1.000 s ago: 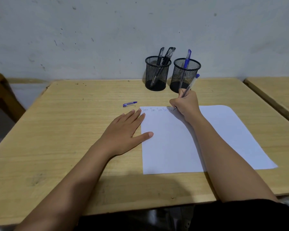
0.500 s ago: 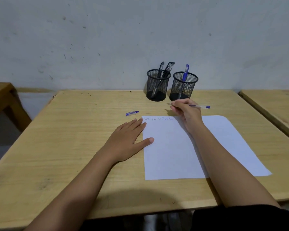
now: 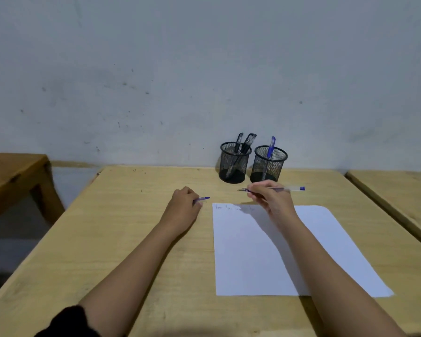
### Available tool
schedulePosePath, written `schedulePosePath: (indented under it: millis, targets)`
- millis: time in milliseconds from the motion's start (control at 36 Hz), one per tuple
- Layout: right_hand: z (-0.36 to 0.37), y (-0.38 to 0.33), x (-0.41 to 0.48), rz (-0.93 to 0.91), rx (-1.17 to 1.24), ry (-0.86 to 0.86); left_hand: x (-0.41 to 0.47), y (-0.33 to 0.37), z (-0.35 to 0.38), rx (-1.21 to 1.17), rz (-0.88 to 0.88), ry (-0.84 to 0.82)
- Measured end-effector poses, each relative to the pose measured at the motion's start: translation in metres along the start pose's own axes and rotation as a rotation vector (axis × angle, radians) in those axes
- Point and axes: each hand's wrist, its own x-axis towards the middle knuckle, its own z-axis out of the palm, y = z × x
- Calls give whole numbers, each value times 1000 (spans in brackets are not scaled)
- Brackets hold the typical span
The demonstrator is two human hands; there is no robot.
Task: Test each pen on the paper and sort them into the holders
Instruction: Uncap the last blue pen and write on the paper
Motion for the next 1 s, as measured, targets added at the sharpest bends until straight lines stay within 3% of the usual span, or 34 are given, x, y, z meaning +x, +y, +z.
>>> schedulePosePath:
  millis: [139, 361, 667, 1000]
  targets:
    - [4, -6, -9, 50, 24, -15, -5, 10, -3, -168, 29, 35]
    - [12, -8, -22, 79, 60, -52, -19, 44, -13, -715, 8, 82]
    - [12, -23, -36, 29, 39, -172, -25, 64, -24, -720, 164, -21]
    - [9, -31, -40, 31, 97, -213, -22, 72, -30, -764, 177, -41]
